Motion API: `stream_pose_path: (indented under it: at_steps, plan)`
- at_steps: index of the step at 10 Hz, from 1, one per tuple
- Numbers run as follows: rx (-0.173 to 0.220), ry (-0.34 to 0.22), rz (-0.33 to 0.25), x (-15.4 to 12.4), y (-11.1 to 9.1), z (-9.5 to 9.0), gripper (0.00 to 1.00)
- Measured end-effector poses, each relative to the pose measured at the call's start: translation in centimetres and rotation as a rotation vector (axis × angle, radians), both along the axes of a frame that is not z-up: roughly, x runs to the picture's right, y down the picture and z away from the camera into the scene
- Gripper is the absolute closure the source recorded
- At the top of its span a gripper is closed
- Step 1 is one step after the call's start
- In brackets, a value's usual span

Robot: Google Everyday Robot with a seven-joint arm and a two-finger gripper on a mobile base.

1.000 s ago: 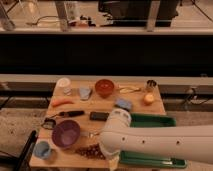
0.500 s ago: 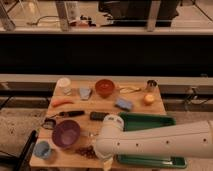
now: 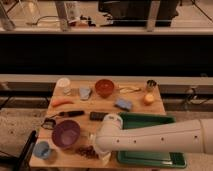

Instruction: Place grapes in metal cup

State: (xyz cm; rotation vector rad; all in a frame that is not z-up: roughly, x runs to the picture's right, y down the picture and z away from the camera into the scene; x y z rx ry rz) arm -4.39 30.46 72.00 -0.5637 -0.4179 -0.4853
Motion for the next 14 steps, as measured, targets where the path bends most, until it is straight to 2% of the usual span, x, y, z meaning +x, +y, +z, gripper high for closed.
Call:
stream_pose_path:
  at_steps: [3, 4, 8, 9, 11, 12, 14]
  plan:
    - [-0.045, 0.002, -0.001, 0.5, 0.8, 1.9, 0.2]
    - [-0.048, 0.005, 0.001, 0.7, 0.7, 2.2, 0.23]
    - [-0.048, 0.008, 0.02, 1.4, 0.2, 2.8, 0.59]
    - [-0.047, 0.004, 0.03, 1.7, 0.2, 2.7, 0.74]
    - [-0.045, 0.004, 0.031, 1.9, 0.2, 2.3, 0.92]
    - [-0.039, 0.01, 0.033, 1.9, -0.2, 1.7, 0.98]
    - [-0.019, 0.021, 0.037, 2.1, -1.5, -0.2, 1.0]
